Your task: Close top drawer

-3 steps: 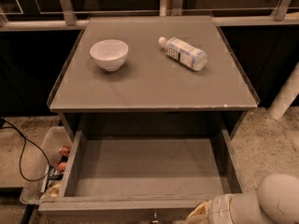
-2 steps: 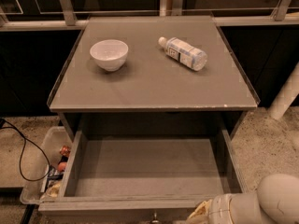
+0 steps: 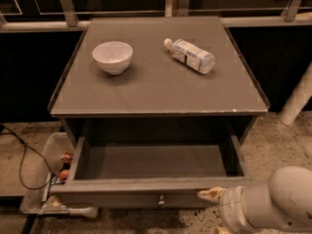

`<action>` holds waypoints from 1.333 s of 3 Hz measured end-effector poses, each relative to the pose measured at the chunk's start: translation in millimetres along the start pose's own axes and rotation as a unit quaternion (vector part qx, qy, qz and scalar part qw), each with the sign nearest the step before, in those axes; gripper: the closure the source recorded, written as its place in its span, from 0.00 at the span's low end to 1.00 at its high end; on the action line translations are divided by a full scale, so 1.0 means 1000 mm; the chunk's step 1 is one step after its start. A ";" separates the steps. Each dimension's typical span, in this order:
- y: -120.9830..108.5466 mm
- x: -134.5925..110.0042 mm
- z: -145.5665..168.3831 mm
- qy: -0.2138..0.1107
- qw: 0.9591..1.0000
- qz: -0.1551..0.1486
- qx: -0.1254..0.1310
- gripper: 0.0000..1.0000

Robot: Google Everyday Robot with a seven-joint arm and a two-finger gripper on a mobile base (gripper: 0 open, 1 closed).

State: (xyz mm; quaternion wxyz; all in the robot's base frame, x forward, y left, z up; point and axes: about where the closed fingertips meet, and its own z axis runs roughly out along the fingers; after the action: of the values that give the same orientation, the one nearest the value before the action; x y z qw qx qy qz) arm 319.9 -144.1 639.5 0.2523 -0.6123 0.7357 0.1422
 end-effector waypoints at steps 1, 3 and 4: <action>-0.043 0.021 -0.004 -0.001 1.000 -0.007 0.014 0.38; -0.105 0.038 -0.022 -0.004 0.999 0.001 0.054 0.84; -0.105 0.038 -0.022 -0.004 0.999 0.001 0.054 0.81</action>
Offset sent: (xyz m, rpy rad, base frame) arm 0.2161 -0.1333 0.0513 -0.0045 -0.2457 -0.1696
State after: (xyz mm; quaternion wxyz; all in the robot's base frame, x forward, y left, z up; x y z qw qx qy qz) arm 413.5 -209.0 647.4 0.2876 -0.5969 0.7416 0.1049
